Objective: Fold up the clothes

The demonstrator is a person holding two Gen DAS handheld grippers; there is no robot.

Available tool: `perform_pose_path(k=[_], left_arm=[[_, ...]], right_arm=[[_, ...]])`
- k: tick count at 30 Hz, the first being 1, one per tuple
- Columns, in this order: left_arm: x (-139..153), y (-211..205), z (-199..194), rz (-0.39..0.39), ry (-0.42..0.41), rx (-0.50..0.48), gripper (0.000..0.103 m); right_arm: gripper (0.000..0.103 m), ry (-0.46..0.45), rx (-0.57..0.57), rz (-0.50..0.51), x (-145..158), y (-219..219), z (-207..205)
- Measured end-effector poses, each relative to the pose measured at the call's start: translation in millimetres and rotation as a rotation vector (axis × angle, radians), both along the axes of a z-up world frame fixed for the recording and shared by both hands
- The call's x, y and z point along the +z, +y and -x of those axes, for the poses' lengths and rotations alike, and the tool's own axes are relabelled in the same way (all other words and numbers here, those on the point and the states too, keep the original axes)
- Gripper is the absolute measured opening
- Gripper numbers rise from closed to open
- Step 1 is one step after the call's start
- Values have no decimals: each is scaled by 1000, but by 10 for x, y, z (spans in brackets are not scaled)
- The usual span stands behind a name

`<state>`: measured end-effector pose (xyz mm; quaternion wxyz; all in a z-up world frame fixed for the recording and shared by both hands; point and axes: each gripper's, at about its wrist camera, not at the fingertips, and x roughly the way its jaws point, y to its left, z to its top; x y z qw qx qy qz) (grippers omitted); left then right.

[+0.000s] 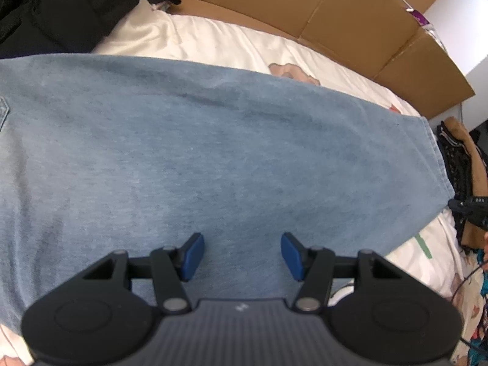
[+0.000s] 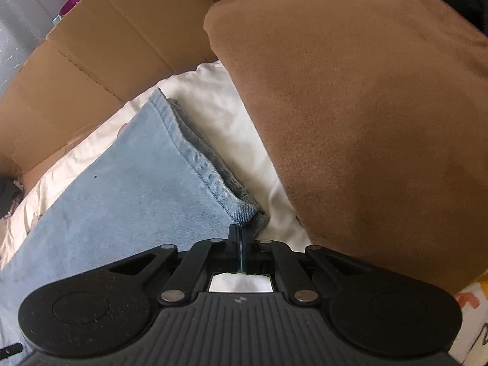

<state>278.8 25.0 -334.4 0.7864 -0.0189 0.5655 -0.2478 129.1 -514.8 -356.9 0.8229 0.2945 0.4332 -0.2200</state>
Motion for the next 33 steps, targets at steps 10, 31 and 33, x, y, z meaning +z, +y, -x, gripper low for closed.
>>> perform_pose_path(k=[10,31,33], left_arm=[[-7,-8,-2,8,5,-6,59],[-37,-113,76,24,19,-44,59],[-20,-115,84,27,16,-52,59]], right_arm=[[4,-94,24,-68,-8,51,122],[1,-157,-31,-387,-484,219,127],[0,-154,-34,-386,-446,187,109]])
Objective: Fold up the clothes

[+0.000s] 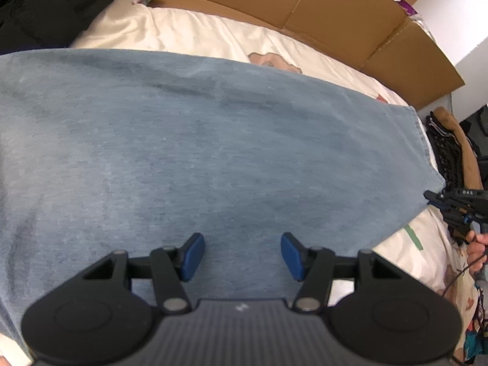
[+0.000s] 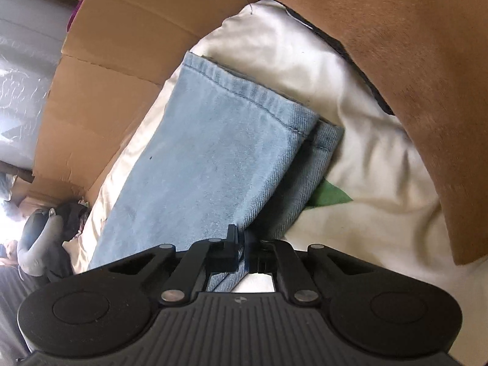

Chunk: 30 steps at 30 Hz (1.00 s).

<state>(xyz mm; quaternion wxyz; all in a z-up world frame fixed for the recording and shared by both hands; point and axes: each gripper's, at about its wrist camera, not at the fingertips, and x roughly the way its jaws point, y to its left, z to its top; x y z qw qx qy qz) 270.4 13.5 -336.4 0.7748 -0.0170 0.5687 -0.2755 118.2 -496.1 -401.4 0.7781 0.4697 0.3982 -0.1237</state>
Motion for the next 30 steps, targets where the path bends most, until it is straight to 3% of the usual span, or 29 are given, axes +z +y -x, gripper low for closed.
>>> perform_pose_path(k=[6,12,30], left_arm=[[19,-16,-12,4,-8,-4,59],[-10,23,3,-8,-9,4,59],[100,740,390,-97,-8,118,59]], right_arm=[[0,22,-4,10,173,-127,81],[1,36,14,25,126,-121,40],[1,68,-33,191,232,-388,112]])
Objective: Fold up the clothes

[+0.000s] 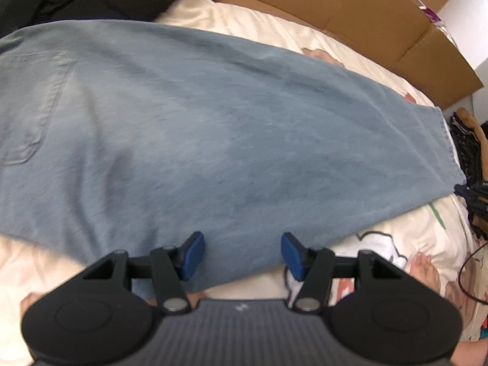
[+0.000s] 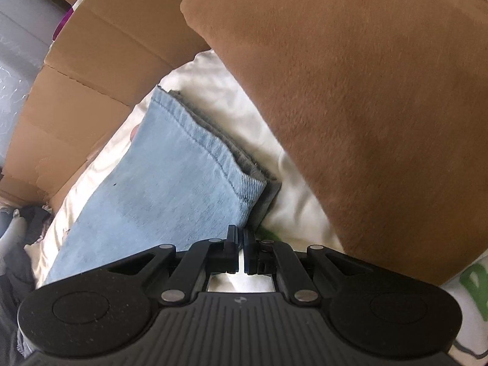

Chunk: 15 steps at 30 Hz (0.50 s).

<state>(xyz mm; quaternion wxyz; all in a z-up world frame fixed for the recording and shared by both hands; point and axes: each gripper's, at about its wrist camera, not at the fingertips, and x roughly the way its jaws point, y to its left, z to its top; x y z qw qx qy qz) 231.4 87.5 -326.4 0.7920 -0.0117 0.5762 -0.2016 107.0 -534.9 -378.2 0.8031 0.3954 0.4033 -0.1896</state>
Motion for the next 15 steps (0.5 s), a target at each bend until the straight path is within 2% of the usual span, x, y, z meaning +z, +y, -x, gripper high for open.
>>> perform_pose_path(k=[5,8,15], left_arm=[[80,231,74,-13,-15,81,58],[183,343,82,-20,-53,117,57],[283,541,-133,-74,-93,184,57]], right_arm=[[3,22,-4,29,75,-5,26],[3,27,3,64,189,36,69],[4,-6,79,146,467,148,31]])
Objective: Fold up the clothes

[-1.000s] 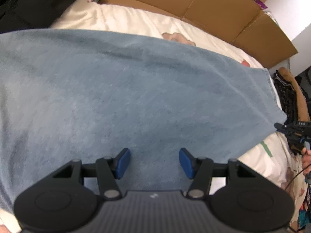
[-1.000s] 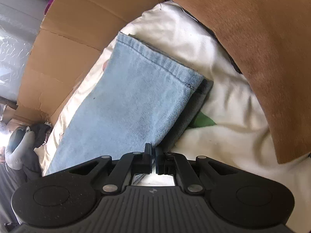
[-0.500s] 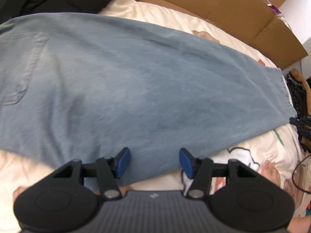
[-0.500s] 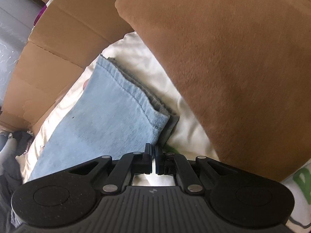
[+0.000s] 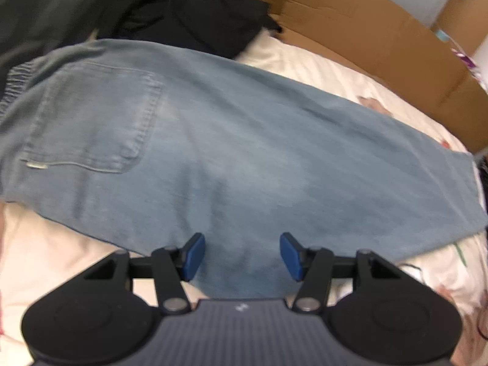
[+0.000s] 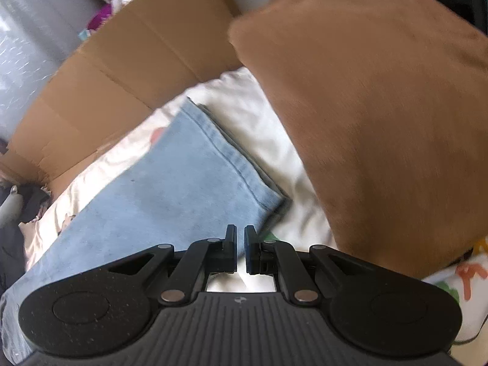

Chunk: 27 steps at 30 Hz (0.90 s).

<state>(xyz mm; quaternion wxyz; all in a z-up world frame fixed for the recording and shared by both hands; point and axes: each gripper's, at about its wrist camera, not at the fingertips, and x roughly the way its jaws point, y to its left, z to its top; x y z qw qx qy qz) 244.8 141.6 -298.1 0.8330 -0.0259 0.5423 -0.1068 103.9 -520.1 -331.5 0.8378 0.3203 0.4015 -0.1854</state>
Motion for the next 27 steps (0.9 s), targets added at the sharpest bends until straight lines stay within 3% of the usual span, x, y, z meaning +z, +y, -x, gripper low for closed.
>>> perform_pose_path(k=[4,6,10,16,23,27], left_arm=[[10,119,-13,-11,-7,41,57],[7,128,-8,-15,-28,30,57],[-37,68,-91,-23,-46,-3,57],[-201,-145,-292,-49,-41,-89,57],[-73,-389,-682,-107,-162,-226,56],[-15,-509,-1002,-185,-196,-395,55]], right_arm=[[6,1,63,53,70,107,-131],[21,8,105,82,89,184,-204],[40,7,225,112,81,467,-401],[40,43,475,149,-41,1108,-795],[40,11,687,197,-77,1592,-1101],[40,-6,787,225,-91,1728,-1297]])
